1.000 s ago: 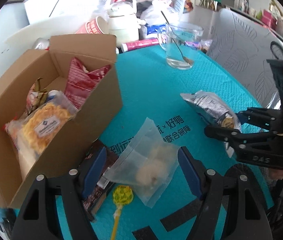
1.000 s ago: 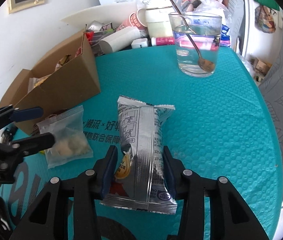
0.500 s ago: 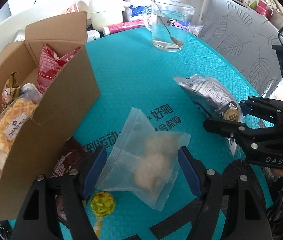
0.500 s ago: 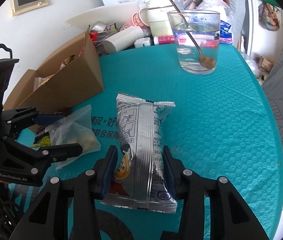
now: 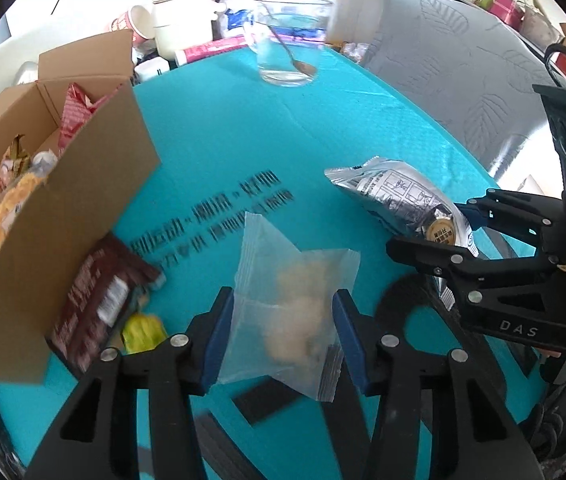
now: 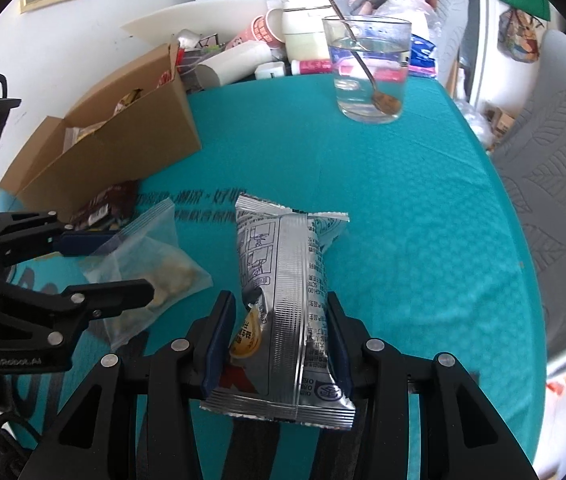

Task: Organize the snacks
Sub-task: 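Grasp the silver snack bag with right gripper while left gripper grasps the clear pastry bag, then lift the silver bag and clear pastry bag and carry them toward the box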

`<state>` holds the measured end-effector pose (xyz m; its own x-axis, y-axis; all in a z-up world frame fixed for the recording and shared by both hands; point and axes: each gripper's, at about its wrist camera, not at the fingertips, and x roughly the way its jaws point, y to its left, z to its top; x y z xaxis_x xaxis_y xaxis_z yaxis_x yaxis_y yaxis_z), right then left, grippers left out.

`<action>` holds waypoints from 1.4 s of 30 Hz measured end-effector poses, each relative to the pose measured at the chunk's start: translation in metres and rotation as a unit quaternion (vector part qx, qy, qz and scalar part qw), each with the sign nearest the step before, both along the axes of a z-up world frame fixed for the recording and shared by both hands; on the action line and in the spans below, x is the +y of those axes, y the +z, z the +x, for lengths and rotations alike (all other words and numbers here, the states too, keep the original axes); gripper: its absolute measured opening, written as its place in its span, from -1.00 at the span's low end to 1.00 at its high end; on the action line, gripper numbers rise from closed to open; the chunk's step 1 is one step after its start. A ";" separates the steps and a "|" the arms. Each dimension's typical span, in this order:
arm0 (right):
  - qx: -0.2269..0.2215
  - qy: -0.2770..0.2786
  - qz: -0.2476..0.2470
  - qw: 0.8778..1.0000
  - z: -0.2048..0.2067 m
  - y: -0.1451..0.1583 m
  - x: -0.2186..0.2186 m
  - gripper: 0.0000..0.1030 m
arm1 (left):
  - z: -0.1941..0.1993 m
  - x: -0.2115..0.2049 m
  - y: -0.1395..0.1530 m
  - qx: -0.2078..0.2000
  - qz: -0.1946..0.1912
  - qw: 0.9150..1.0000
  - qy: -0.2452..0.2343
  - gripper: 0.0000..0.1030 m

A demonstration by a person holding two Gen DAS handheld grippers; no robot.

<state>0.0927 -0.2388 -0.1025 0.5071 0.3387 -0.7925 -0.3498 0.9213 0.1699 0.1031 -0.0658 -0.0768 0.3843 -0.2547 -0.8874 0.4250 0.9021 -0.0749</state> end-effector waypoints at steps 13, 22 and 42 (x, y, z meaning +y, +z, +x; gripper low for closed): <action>0.024 0.012 -0.016 1.000 -0.065 0.003 -0.018 -0.16 | -0.051 -0.020 -0.004 0.022 -0.008 0.999 -0.024 -0.05; 0.019 -0.002 -0.025 1.000 -0.071 0.007 -0.030 -0.02 | -0.056 -0.042 -0.018 0.028 0.024 0.998 -0.043 0.38; 0.019 -0.003 -0.020 1.000 -0.063 -0.001 -0.023 -0.09 | -0.059 -0.021 -0.020 0.009 0.012 1.000 0.008 -0.08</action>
